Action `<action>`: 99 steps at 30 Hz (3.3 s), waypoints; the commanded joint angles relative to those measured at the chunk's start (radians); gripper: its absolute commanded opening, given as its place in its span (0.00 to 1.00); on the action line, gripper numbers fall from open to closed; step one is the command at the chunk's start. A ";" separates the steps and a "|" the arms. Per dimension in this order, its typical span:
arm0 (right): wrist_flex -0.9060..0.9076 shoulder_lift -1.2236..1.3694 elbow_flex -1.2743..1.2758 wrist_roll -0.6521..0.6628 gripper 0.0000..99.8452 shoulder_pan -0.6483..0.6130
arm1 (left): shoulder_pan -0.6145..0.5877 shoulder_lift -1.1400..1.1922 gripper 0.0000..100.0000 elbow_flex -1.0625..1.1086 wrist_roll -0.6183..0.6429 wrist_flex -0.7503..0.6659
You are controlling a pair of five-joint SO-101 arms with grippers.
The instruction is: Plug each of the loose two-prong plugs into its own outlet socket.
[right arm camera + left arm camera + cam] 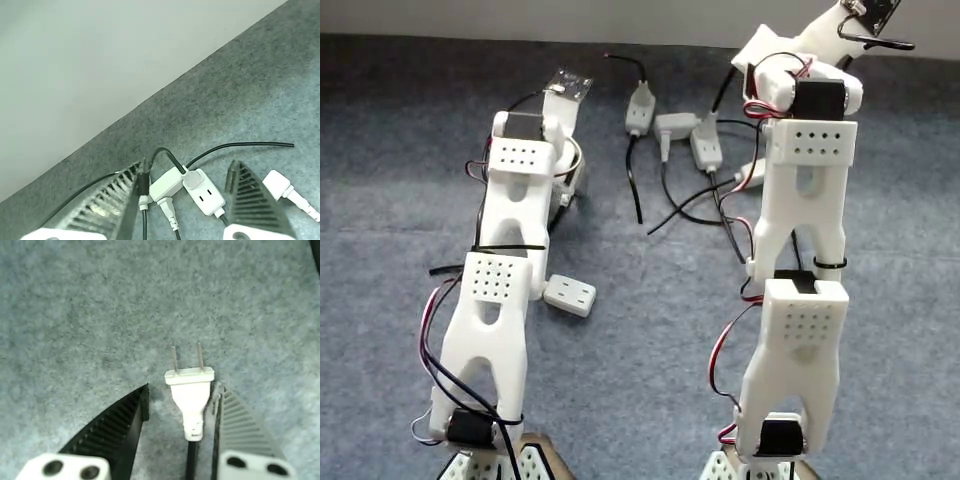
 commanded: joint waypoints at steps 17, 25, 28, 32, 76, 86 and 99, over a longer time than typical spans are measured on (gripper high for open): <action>-0.018 -0.013 -0.054 -0.009 0.25 -0.012 | 0.031 0.005 0.17 -0.008 0.063 0.021; -0.018 -0.013 -0.054 -0.009 0.25 -0.012 | 0.030 0.005 0.11 -0.007 0.063 -0.014; -0.018 -0.013 -0.054 -0.009 0.25 -0.010 | 0.030 0.005 0.11 -0.007 0.063 -0.014; -0.019 -0.013 -0.054 -0.009 0.25 -0.008 | 0.031 -0.002 0.11 -0.015 0.066 -0.018; 0.002 -0.013 -0.128 -0.008 0.25 0.007 | 0.128 -1.468 0.06 0.794 0.068 0.100; 0.033 -0.025 -0.171 -0.002 0.25 -0.044 | 0.134 -1.848 0.06 1.538 0.249 -0.388; 0.119 -0.035 -0.271 0.000 0.10 -0.140 | 0.209 -2.264 0.01 2.566 0.282 -1.577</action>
